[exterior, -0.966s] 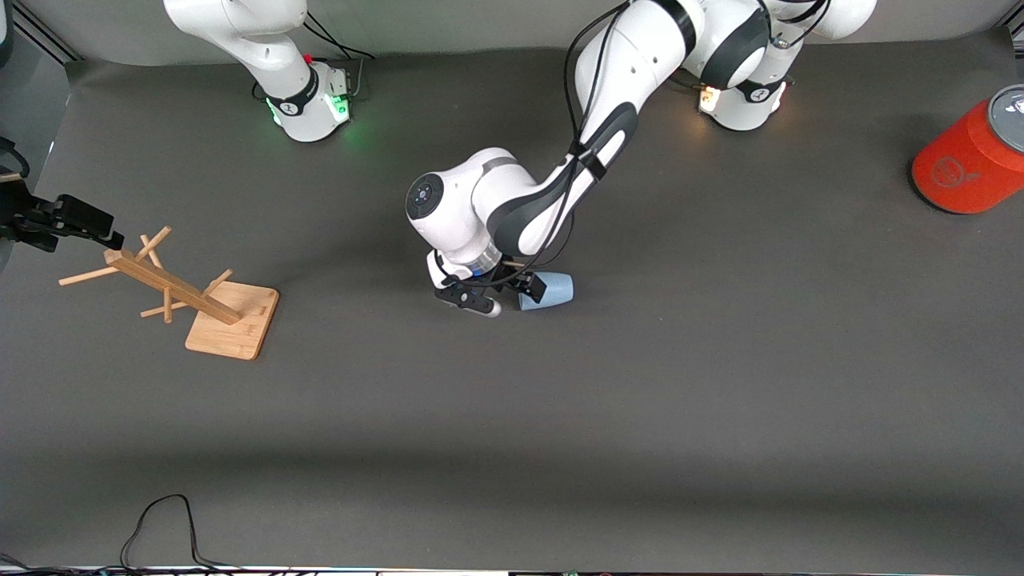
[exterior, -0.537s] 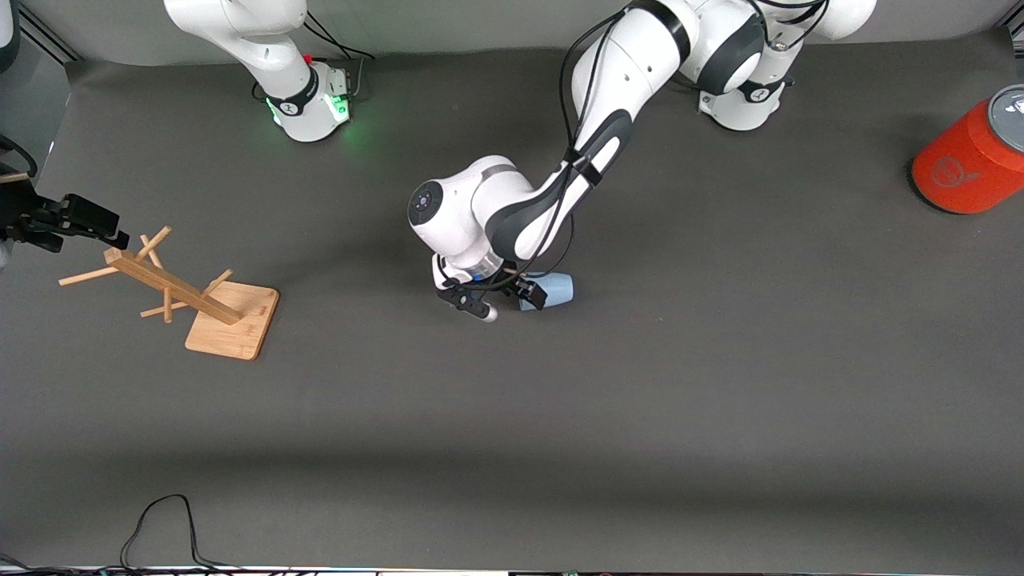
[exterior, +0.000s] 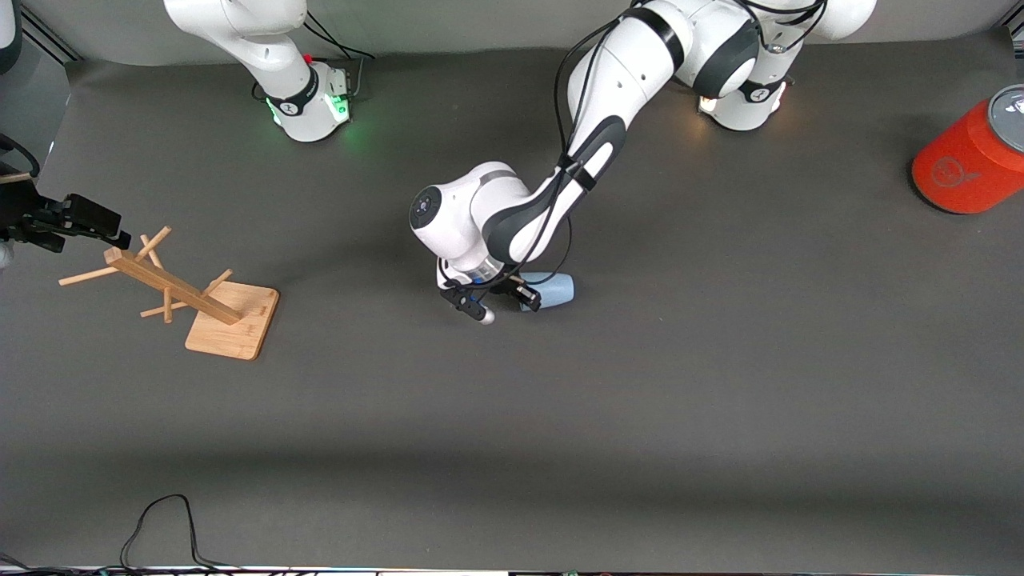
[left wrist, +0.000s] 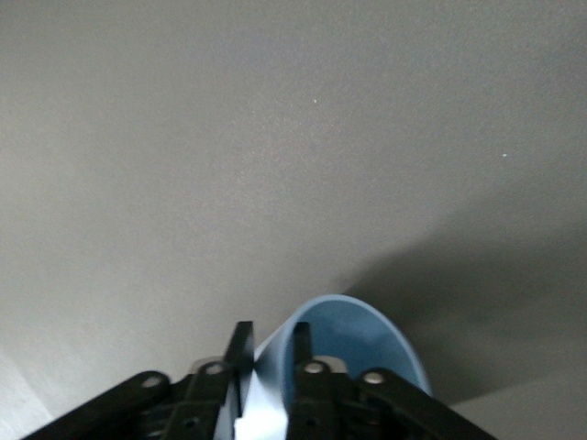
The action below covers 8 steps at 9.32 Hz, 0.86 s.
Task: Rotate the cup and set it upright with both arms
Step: 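Rotate the cup upright with the left gripper holding the rim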
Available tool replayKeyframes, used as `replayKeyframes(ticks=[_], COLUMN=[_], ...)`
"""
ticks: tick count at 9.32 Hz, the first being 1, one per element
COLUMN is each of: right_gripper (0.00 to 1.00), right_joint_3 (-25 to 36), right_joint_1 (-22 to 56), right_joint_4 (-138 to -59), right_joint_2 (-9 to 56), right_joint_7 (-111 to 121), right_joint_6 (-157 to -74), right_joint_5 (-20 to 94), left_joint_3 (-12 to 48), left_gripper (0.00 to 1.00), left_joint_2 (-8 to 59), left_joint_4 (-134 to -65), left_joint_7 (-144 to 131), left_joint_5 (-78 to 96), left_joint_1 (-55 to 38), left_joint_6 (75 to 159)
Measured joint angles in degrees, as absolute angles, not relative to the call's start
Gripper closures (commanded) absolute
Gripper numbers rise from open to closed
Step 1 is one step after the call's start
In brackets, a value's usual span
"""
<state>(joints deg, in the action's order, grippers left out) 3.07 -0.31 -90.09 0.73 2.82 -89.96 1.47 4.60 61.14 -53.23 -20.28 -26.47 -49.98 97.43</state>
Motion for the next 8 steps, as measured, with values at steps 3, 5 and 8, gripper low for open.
replayKeyframes(ticks=[3, 5, 8], right_gripper=[0.0, 0.0, 0.0], right_joint_3=[2.5, 2.6, 2.62], right_joint_1=[0.72, 0.66, 0.69], right_joint_4=[-90.67, -90.74, -90.72], right_joint_2=[0.77, 0.77, 0.75], right_joint_7=[2.82, 2.82, 2.82], right_joint_6=[-89.98, -89.98, -90.06], right_joint_5=[-1.53, -1.61, -0.8], left_joint_3=[3.5, 3.12, 2.87], left_gripper=[1.0, 1.0, 1.0], left_joint_2=[60.07, 57.27, 50.03], left_joint_4=[-51.76, -50.82, -50.45], left_joint_7=[-16.46, -15.43, -14.68], left_joint_5=[-26.55, -26.45, -19.49], left_joint_1=[-49.85, -48.88, -42.83], left_joint_6=[96.01, 92.96, 90.9])
